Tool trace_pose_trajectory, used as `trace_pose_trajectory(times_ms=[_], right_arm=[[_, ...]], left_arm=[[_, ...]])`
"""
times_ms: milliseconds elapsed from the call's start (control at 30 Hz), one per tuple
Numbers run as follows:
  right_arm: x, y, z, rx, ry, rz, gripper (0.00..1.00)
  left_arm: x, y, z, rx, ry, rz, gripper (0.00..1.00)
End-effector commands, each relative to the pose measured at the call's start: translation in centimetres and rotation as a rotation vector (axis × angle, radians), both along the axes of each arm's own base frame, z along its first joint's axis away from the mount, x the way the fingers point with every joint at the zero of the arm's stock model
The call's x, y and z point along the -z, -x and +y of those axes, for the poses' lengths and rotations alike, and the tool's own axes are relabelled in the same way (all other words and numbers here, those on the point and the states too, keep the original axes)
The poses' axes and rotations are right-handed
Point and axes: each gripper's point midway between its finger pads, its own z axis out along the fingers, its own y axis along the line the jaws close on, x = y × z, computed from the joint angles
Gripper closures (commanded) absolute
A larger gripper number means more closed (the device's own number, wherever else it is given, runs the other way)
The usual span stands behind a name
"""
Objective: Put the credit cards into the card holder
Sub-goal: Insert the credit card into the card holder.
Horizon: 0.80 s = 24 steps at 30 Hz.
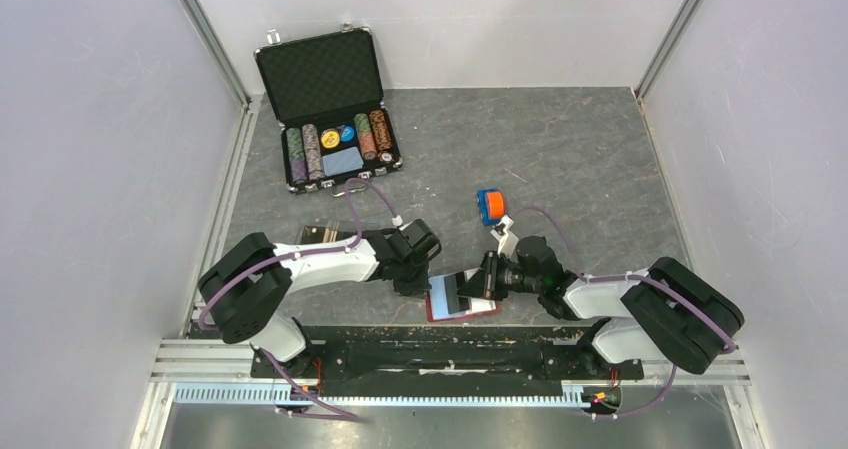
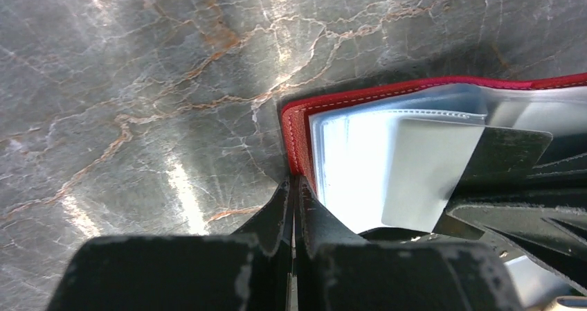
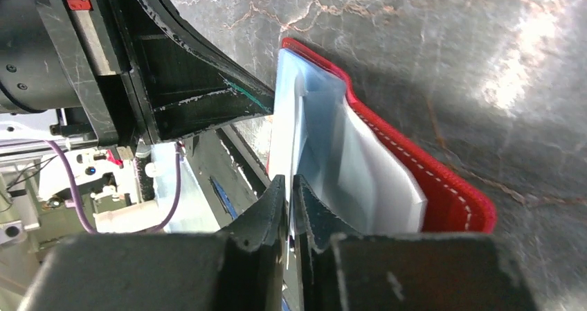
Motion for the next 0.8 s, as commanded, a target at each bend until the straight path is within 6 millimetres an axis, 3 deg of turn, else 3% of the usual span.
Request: trace_pose_trajectory(times_ms=[0,433,600,767], right_arm=[[-0.4,-1.2,0.8,-0.008,0.073,-0.083,0.86],[0.9,-0.8,0.3,-0.096,0.398,-0.123,0.5],[0.4,-0.7,0.3,-0.122,0.455,-0.172,0.28],[-0.3,-0.8,0.3,-0.13,0.464,-0.208,0.15]], left_arm=[[1.0,0.2,2.5,-0.04,-0.09,-0.007,0.98],[1.7,0.5,2.0,-0.037,-0.075,0.02,0.98],[1.9,0.4,2.0,-0.038,-0.08,0.019,0.98],[1.9,0.4,1.8,-0.032,-0.078,0.023,0.98]])
